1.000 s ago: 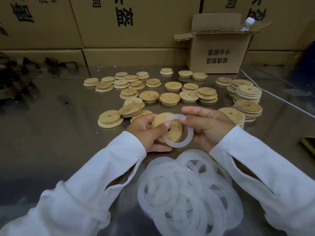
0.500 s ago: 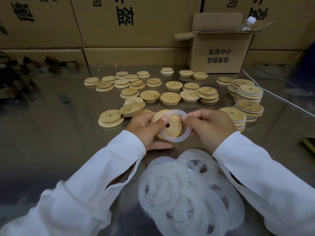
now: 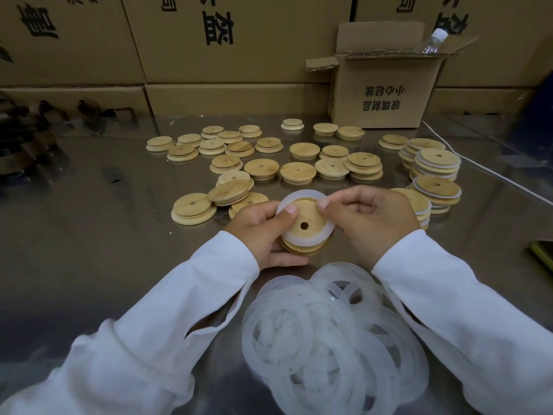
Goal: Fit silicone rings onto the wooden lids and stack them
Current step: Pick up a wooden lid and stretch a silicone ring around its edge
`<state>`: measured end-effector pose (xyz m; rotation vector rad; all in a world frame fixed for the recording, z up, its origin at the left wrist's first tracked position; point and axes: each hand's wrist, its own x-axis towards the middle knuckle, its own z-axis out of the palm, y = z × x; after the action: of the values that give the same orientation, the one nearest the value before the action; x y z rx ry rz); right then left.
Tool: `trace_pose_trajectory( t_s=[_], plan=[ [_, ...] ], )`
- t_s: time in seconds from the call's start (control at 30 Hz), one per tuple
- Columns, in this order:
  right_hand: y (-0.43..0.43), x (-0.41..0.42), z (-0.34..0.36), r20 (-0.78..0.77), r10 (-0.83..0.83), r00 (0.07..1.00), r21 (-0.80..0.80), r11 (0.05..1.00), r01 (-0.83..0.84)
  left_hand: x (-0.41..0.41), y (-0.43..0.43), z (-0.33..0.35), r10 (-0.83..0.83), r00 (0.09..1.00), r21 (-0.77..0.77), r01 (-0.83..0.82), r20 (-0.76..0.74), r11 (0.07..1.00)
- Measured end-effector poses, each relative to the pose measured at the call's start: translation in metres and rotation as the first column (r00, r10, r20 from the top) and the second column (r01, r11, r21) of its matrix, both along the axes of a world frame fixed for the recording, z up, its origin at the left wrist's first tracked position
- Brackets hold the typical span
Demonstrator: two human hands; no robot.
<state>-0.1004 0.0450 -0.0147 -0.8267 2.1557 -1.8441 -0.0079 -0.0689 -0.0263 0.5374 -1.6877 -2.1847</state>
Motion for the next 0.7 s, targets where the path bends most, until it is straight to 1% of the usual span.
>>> trace_pose_trajectory(
  t_s=[0.23, 0.43, 0.7],
  plan=[
    [-0.0032, 0.0007, -0.0023, 0.028, -0.018, 0.999, -0.016, 1.000, 0.018, 0.0007, 0.0001, -0.0014, -0.013, 1.000, -0.058, 0.012, -0.021, 0.998],
    [-0.0024, -0.0003, -0.0035, -0.042, -0.022, 0.999, -0.043, 0.999, 0.020, 0.0014, 0.0008, -0.0025, -0.037, 0.998, -0.126, 0.031, -0.045, 0.992],
    [-0.0026, -0.0007, -0.0029, -0.098, -0.010, 0.995, -0.086, 0.996, 0.002, 0.0015, -0.0029, -0.0044, -0.021, 0.996, -0.194, 0.003, -0.091, 0.981]
  ],
)
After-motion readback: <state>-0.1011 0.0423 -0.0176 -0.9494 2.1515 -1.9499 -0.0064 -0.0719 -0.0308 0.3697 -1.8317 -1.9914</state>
